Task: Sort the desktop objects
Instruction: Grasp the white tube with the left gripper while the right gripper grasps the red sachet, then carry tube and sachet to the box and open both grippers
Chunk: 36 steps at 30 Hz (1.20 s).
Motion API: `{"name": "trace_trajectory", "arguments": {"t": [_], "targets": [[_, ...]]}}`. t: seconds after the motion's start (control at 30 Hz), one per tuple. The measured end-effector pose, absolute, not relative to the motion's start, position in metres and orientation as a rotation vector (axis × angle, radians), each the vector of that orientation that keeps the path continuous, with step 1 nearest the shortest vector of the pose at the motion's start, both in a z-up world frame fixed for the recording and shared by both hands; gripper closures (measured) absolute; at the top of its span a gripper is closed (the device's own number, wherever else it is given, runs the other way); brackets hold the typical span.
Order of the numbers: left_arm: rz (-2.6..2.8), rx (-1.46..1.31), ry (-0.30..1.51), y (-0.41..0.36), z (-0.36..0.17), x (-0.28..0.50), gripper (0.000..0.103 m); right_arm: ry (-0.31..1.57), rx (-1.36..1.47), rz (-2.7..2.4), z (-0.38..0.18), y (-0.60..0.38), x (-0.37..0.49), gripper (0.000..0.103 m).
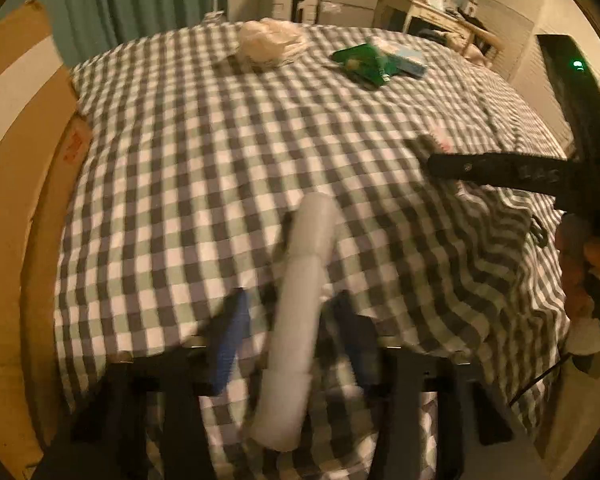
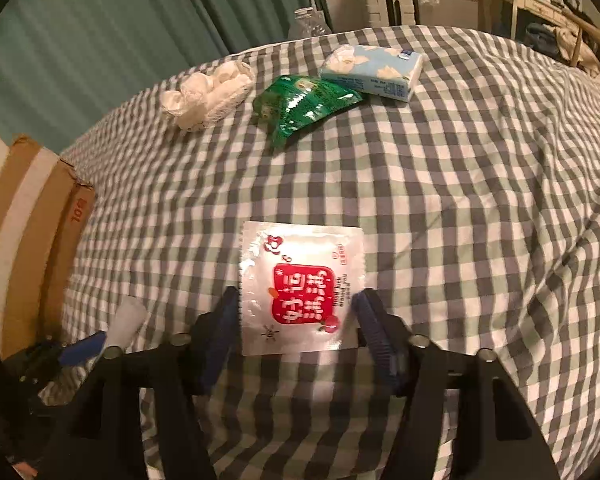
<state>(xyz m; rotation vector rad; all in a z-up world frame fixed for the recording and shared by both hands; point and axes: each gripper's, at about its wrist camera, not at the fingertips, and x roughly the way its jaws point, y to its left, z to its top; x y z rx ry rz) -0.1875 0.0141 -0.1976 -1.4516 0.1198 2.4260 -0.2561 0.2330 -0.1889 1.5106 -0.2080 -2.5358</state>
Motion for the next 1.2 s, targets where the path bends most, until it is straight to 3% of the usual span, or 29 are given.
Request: {"name": "trace_trajectory", "arguments": {"t": [0.17, 0.47, 0.77, 1.03, 1.2], "targets": [[2.438, -1.428, 0.067, 0.008, -0.191, -0.186, 0.093, -0.229, 1.498, -2.581, -0.182, 0.244, -0.247, 0.072], [2.474, -1.319, 0.018, 0.016, -0.151, -0.169, 0.093, -0.267, 1.334, -2.603, -0.127, 0.238, -0.194, 0.072], [2.504, -1.201, -0.027, 0.006, -0.073, -0.148, 0.093, -0.286, 1.168, -2.567, -0.059, 0.200, -0.136, 0.072], [2.600, -1.168, -0.084, -0.069, 0.014, -0.146, 0.093, -0.208, 0.967, -2.525, 0.027, 0.122, -0.117, 0.072], [2.675, -1.183, -0.002, -0.142, 0.034, -0.141, 0.093, -0.157, 0.907, -2.456, 0.057, 0.059, -0.117, 0.072]]}}
